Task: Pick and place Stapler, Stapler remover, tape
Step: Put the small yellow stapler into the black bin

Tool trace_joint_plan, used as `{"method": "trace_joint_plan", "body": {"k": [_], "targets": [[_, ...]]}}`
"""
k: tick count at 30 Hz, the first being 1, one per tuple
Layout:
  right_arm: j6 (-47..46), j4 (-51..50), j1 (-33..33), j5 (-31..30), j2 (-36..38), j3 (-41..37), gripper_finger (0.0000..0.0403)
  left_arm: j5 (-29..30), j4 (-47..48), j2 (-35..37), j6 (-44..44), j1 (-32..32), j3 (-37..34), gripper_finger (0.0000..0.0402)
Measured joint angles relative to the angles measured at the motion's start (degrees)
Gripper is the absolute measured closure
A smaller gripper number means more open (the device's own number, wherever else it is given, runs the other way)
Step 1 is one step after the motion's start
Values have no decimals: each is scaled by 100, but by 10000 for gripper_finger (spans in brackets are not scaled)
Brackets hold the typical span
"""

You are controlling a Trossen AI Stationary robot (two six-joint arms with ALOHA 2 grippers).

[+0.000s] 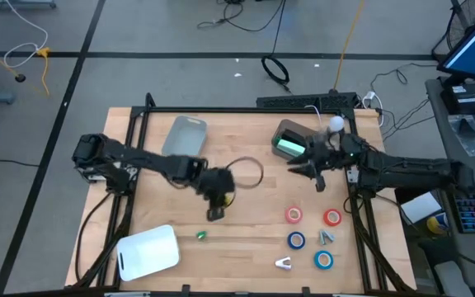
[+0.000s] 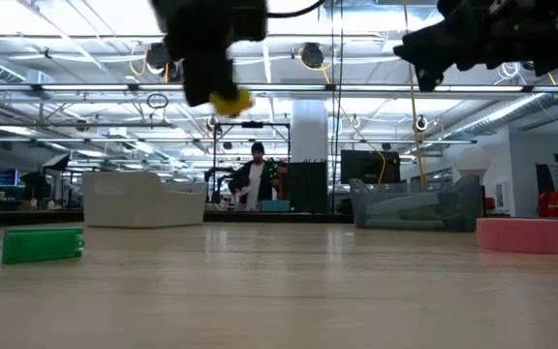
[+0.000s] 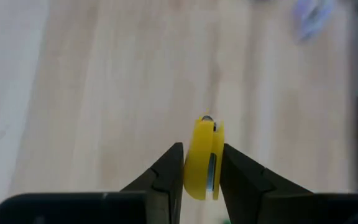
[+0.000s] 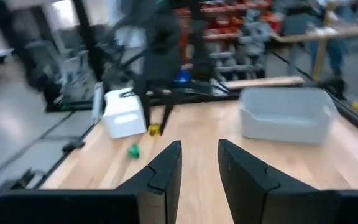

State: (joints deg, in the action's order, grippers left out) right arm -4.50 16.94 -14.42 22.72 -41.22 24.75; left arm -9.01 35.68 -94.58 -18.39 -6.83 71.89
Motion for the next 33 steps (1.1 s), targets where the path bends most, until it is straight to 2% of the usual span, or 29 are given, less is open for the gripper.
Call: {"method": "trace_joint_plan", "body": {"k": [3, 5, 9, 12, 18, 23, 29, 33], "targets": [[422, 395, 356, -22, -330, 4, 303, -842, -14, -6, -160, 319, 371, 309], [655, 696, 564, -35, -552, 2, 303, -1338, -367, 6, -341, 501, 517, 309], [968, 1340, 955, -420, -958, 13, 303, -1913, -777, -2, -814, 774, 694, 309], [1167, 1391, 1184, -625, -1316, 228, 303, -2055, -1151, 13, -1129, 899, 722, 309], [1627, 1248, 1476, -632, -2145, 1015, 295, -2376, -1568, 6, -1559, 1014, 720, 309], [1794, 717, 1530, -642, -2569, 1655, 261, -2472, -1409, 4, -1653, 995, 720, 309], [2042, 168, 1652, -638, -2942, 2123, 213, -2522, -1441, 4, -1726, 985, 720, 309], [2175, 80, 1755, -636, -3274, 2366, 195, -2520, -1489, 4, -1771, 985, 720, 309]]}}
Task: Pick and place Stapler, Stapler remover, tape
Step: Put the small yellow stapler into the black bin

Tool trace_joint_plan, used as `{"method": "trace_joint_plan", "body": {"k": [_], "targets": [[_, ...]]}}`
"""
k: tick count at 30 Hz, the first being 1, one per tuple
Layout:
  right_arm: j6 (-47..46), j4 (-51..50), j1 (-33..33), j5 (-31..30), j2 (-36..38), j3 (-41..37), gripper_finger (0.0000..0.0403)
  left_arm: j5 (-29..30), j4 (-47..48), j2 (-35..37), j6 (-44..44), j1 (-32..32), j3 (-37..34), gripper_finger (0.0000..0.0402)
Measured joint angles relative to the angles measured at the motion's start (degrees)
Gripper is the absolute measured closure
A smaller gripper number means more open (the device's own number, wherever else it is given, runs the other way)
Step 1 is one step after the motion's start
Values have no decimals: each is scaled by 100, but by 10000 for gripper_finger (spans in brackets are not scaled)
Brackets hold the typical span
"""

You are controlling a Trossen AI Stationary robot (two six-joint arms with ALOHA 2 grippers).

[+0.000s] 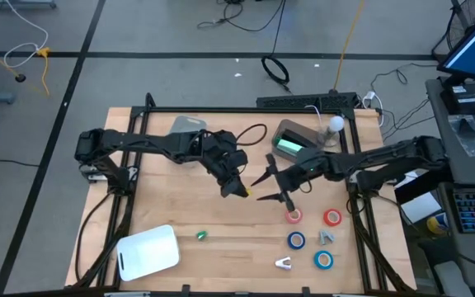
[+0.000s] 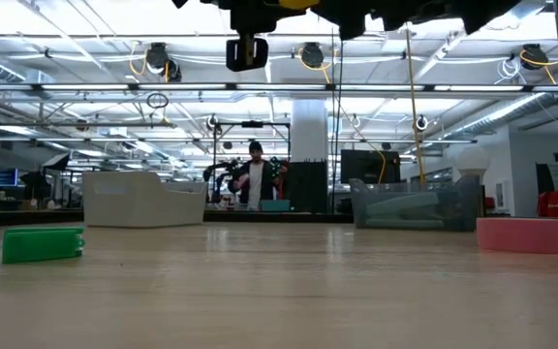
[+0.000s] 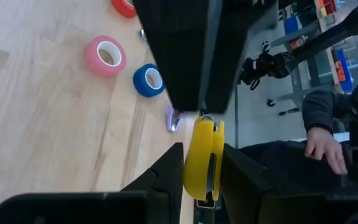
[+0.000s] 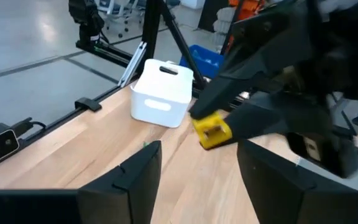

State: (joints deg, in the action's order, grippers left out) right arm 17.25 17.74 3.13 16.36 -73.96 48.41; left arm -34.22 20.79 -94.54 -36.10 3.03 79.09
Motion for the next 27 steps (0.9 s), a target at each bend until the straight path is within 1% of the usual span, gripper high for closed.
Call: {"method": "trace_joint_plan", "body": {"k": [6, 11, 16, 19, 27], "targets": [[42, 73, 37, -8, -285, 287, 191, 4, 23, 0, -25, -8, 0, 309], [162, 48, 37, -9, -372, 441, 200, 20, 13, 0, -24, -11, 0, 309], [195, -53, 37, -17, -380, 449, 217, 20, 5, 0, -24, -7, 0, 309], [255, -177, 41, -136, -382, 447, 231, 21, 2, 0, -24, -7, 0, 309], [397, -178, 42, -154, -380, 447, 263, 22, -6, 0, -24, -4, 0, 309]]}}
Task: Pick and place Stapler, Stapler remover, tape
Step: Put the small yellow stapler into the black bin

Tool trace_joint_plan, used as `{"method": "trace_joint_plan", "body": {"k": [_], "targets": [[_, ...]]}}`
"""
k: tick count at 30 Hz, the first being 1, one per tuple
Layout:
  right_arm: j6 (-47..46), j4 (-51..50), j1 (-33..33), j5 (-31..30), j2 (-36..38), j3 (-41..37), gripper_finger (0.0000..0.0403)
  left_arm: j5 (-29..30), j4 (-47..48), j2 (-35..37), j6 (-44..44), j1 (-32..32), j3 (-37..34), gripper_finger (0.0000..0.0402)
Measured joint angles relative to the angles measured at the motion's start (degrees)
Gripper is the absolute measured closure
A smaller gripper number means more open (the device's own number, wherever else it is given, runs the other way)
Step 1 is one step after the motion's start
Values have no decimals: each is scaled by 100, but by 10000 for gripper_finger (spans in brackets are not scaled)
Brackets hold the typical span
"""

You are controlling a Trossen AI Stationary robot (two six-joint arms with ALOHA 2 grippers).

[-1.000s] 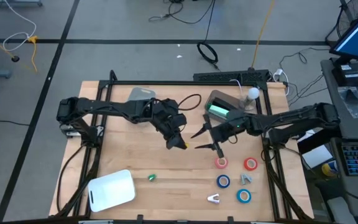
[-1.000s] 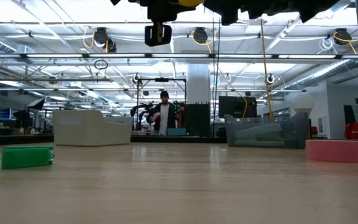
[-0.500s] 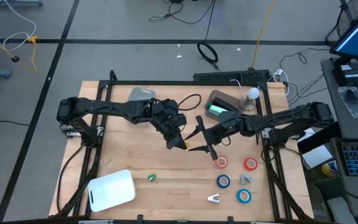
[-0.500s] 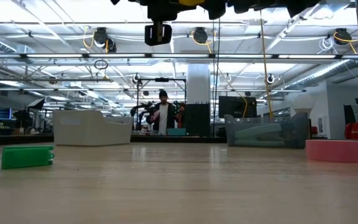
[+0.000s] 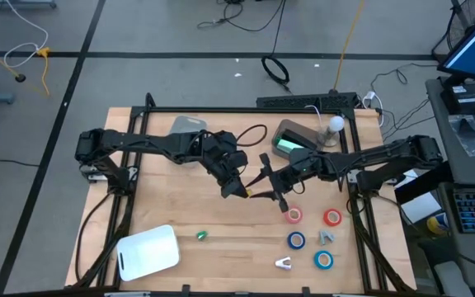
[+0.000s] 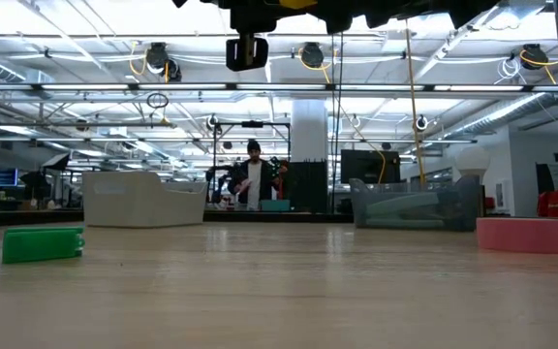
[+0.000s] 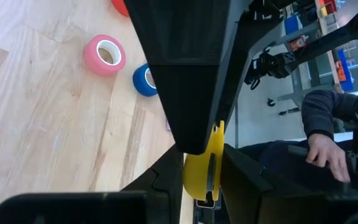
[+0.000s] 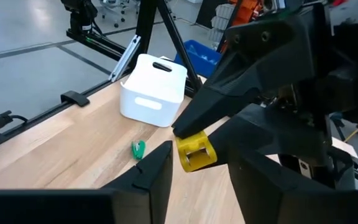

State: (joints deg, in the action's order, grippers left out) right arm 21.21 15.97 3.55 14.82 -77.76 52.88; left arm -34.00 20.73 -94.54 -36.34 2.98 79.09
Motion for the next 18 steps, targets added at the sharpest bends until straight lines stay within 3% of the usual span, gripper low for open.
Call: {"method": "trace_joint_plan", "body": {"k": [13, 18], "targets": [[102, -2, 28, -44, 0, 0, 322, -68, 7, 0, 0, 128, 0, 309], [109, -15, 42, -145, 2, 0, 327, -81, 15, 0, -4, 151, 0, 309]]}}
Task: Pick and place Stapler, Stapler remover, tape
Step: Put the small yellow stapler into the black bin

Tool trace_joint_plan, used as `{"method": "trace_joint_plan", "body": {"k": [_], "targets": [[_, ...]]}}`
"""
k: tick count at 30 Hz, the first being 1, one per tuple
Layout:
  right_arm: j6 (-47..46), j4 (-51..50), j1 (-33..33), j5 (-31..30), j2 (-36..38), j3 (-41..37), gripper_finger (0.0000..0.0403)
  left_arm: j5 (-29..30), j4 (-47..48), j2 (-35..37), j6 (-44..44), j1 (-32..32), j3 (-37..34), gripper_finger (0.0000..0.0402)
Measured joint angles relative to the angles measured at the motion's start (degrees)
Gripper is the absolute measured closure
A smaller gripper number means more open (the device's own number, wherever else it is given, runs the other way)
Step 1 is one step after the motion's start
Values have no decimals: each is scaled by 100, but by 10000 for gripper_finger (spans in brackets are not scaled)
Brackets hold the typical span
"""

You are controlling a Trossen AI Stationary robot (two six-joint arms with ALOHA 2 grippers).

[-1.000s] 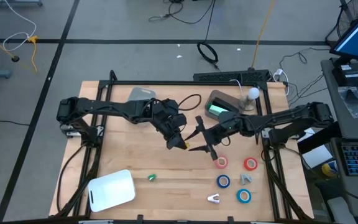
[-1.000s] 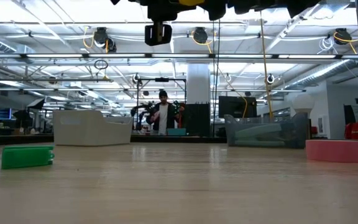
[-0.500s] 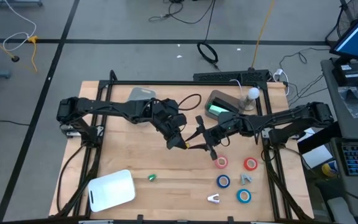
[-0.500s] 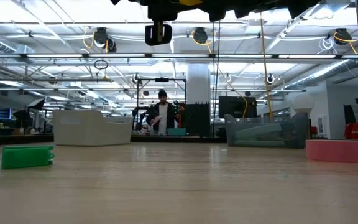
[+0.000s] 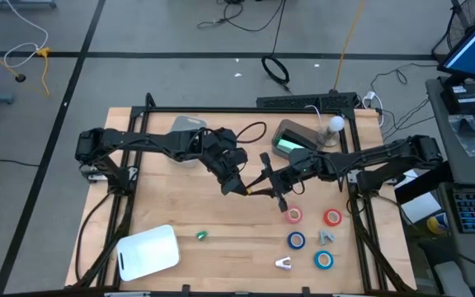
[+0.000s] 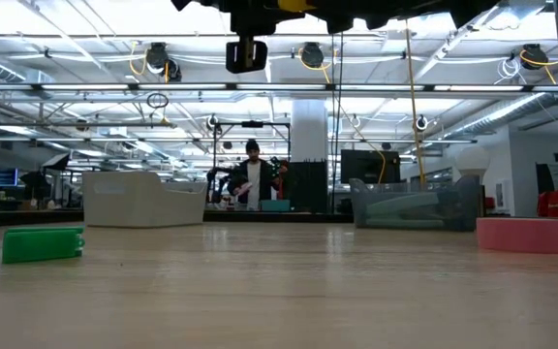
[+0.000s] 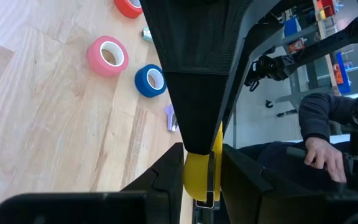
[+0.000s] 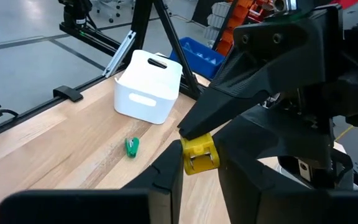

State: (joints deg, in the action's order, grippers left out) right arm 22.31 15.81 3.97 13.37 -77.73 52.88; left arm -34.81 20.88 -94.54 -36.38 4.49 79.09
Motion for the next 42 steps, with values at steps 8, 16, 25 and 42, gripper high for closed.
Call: {"method": "trace_joint_plan", "body": {"k": [8, 16, 25, 42], "targets": [[-3, 0, 0, -9, 0, 0, 330, 10, 0, 0, 139, 4, 0, 309], [-48, -71, 5, -115, 0, 0, 331, 53, 16, 0, 455, 10, -2, 309], [-76, -136, 9, -164, 0, 0, 332, 135, 42, 0, 749, 39, -2, 260], [-12, -1137, -142, -1376, 115, -2, 332, -710, 1121, 0, 1382, 849, -2, 164]]}}
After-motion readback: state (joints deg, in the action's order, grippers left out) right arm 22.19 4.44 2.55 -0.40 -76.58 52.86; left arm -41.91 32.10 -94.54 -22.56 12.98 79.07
